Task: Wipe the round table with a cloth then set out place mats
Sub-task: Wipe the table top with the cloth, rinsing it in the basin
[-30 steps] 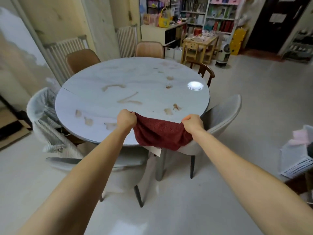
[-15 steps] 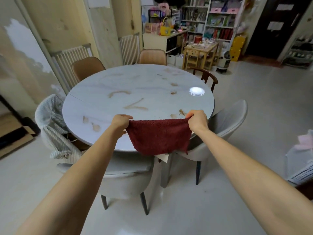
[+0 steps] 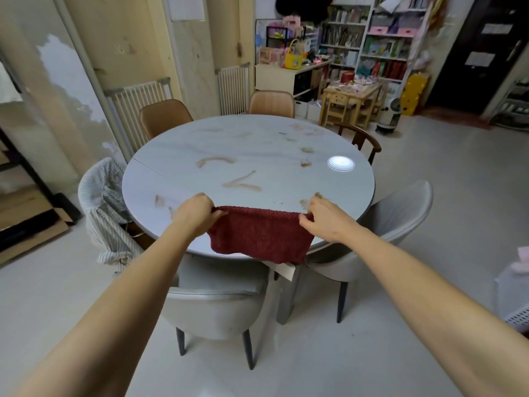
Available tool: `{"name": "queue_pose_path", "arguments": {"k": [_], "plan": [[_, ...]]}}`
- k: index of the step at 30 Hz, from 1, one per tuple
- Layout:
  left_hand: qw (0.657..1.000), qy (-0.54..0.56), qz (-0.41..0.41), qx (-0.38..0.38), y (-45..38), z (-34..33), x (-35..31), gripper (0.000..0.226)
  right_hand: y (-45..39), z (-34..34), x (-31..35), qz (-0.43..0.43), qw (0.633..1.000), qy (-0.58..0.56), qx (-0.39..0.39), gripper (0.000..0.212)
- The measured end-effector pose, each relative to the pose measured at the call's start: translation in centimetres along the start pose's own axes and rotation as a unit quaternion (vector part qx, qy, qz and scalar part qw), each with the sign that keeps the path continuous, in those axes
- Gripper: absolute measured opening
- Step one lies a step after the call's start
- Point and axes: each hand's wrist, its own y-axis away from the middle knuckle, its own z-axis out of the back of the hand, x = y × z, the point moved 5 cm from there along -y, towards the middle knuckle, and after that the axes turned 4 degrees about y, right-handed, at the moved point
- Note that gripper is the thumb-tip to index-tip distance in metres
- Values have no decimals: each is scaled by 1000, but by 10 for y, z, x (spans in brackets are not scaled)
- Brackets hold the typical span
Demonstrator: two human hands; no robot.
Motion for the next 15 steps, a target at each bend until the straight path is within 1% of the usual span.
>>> {"name": "queue_pose_path", "arguments": {"k": [1, 3, 5, 7, 9, 11, 12, 13, 14, 15], "plan": [[1000, 18, 8, -6, 0, -1, 4, 55, -2, -3, 3, 26, 999, 32, 5, 47], [998, 56, 6, -32, 1, -1, 6, 48, -11, -8, 12, 42, 997, 58, 8, 46], [991, 113, -35, -63, 3, 3, 0, 34, -22, -9, 12, 3, 1000, 12, -16, 43], [976, 175, -113, -60, 14, 11, -20, 25, -29, -9, 1, -71, 995, -52, -37, 38], [951, 214, -223, -20, 32, 21, -48, 19, -33, -9, -12, -128, 985, -109, -39, 37], [924, 211, -316, 46, 50, 27, -72, 20, -37, -10, -18, -146, 975, -163, -33, 37], [917, 189, -342, 85, 56, 27, -81, 26, -37, -10, -17, -143, 973, -181, -30, 37], [917, 154, -347, 124, 57, 23, -84, 38, -39, -12, -15, -137, 971, -193, -27, 36], [923, 110, -330, 166, 55, 17, -84, 49, -39, -14, -13, -132, 970, -199, -31, 34], [931, 69, -294, 207, 52, 9, -79, 56, -39, -16, -11, -131, 969, -205, -37, 30]]}}
